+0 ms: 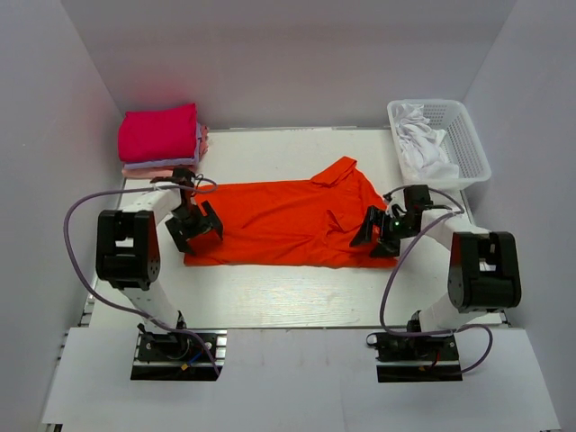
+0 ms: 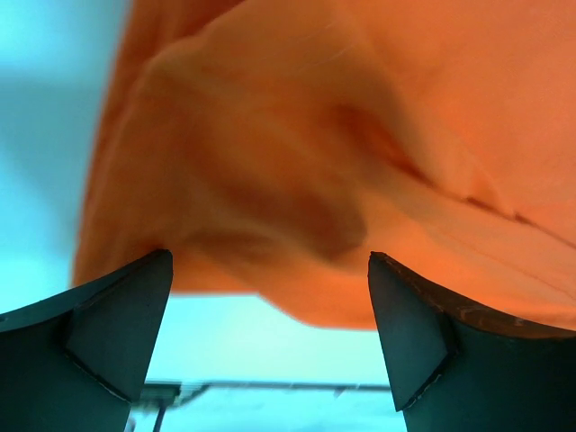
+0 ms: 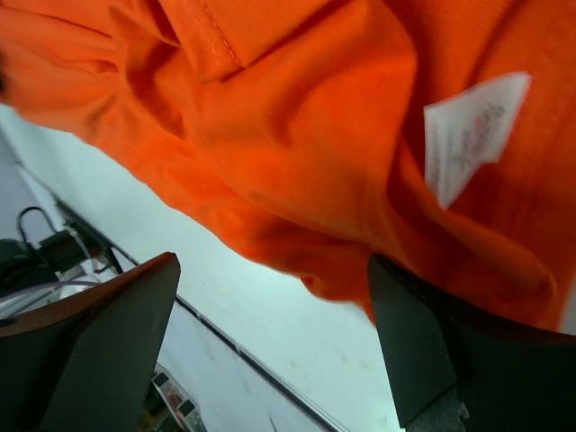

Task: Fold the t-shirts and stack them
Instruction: Fold the flattened tshirt in 1/3 of the way, then grap the side of the flattened tshirt furthest away from the robot with both arms

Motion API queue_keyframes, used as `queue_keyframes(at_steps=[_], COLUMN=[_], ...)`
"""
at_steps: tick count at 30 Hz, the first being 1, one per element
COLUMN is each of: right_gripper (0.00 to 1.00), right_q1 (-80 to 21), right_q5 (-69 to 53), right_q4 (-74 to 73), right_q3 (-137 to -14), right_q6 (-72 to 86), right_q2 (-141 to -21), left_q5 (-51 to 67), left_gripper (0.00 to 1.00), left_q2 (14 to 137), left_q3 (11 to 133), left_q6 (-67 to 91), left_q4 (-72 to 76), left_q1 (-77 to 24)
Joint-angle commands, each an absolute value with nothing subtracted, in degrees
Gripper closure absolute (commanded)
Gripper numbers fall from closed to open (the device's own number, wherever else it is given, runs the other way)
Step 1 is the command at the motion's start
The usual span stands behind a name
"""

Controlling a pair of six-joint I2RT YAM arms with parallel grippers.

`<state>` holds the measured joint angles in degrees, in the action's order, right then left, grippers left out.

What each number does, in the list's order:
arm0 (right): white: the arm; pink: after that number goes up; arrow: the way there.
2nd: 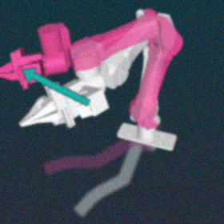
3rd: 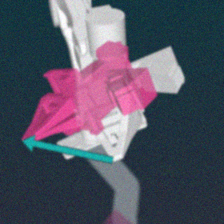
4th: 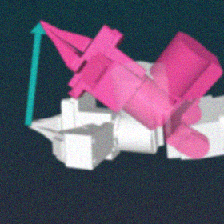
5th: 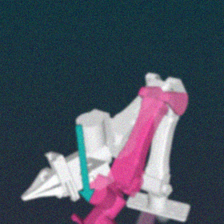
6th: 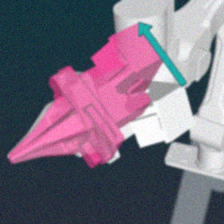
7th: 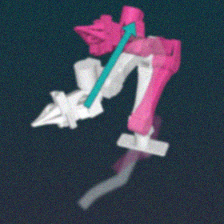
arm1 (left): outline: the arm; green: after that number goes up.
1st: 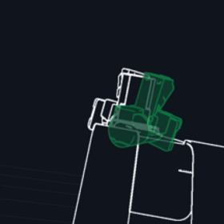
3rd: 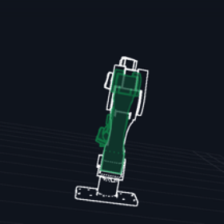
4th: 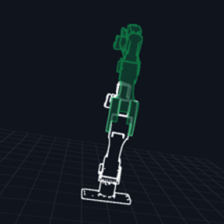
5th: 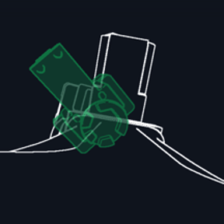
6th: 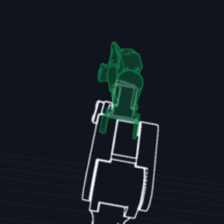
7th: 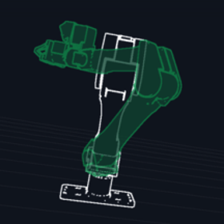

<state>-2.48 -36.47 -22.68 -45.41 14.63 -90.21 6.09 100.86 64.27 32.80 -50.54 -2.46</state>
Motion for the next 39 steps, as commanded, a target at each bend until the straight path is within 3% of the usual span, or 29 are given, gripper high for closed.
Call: queue_keyframes(at_steps=[1,7,16,22,29,32,36,37,39], right_gripper=[0.1,0.1,0.1,0.1,0.1,0.1,0.1,0.1,0.1], right_q1=[-2.72,-3.43,-5.01,-6.42,-9.67,-11.51,-13.09,-13.18,-13.18], right_q5=[-28.93,-22.07,-10.12,-10.11,-7.83,-2.74,5.33,6.41,8.43], right_q4=[-30.66,-33.75,-30.16,-25.66,-27.5,-29.96,-32.43,-33.04,-34.71], right_q3=[-51.38,-75.71,-90.61,-94.3,-99.49,-103.26,-110.28,-112.3,-115.47], right_q6=[14.15,11.34,12.04,12.57,8.71,7.04,7.99,8.69,11.59], right_q2=[-85.35,-88.13,-98.35,-100.81,-109.41,-113.02,-119.6,-121.36,-125.21], left_q5=[3.35,-2.36,-12.74,-10.72,-12.92,-12.4,-9.67,-9.15,-9.14], left_gripper=[0.0,0.0,0.02,0.18,0.2,0.29,0.52,0.63,0.75], left_q2=[94.23,95.18,110.2,118.64,121.11,123.13,124.54,124.54,124.54], left_q3=[72.03,87.51,101.67,102.48,98.79,99.31,99.84,99.23,97.48], left_q6=[31.73,32.43,34.8,34.1,34.1,34.62,34.63,34.63,34.63], left_q4=[-58.52,-60.04,-54.6,-47.73,-40.7,-39.56,-38.94,-38.94,-38.94], left_q1=[-2.29,-1.15,-0.62,-0.62,-0.62,-1.23,-1.76,-1.76,-1.76])
